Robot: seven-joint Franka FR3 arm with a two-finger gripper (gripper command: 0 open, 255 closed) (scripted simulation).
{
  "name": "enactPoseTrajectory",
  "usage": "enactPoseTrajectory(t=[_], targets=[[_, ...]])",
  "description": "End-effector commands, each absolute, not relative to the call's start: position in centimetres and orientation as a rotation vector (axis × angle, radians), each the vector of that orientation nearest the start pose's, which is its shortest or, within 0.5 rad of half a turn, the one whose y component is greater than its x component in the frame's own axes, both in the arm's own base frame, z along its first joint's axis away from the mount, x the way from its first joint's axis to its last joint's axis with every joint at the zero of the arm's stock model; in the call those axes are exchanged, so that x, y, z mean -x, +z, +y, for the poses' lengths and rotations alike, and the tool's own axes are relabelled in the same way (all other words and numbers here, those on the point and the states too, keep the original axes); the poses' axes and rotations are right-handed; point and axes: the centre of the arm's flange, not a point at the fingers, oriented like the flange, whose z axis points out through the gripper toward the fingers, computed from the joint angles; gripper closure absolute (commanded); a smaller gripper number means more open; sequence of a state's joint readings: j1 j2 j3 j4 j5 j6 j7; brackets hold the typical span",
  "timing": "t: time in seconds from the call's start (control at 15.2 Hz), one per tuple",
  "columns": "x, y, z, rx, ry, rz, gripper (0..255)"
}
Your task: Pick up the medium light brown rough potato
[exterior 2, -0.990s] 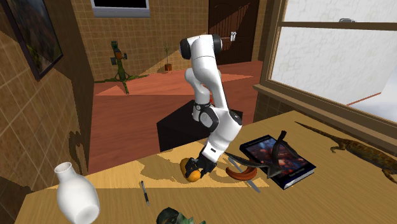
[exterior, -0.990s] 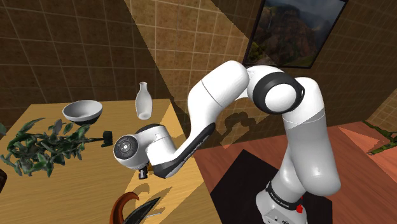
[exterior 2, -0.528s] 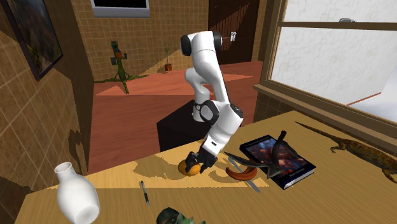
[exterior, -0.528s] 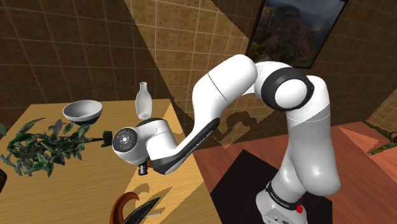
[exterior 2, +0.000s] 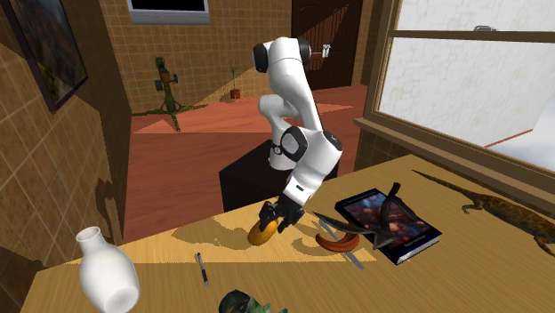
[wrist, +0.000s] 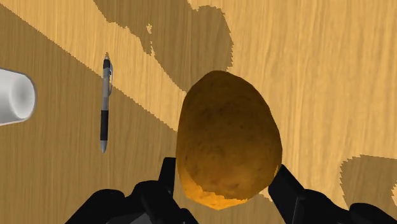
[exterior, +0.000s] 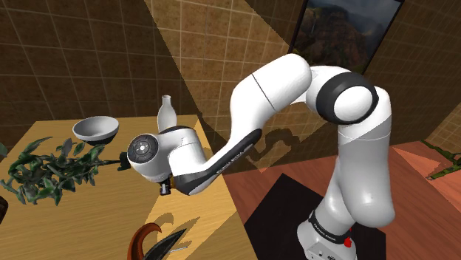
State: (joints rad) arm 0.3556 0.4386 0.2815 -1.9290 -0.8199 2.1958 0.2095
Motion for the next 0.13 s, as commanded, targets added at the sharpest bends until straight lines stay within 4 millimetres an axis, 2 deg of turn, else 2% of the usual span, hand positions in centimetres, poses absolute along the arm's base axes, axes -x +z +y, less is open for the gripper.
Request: enactPoseTrajectory(t=[0.0,0.07], targets=[[-51.29,26.67,33.72,-2.339,0.130,1.203,255],[-51.29,26.67,33.72,-2.339,0.130,1.203,255]])
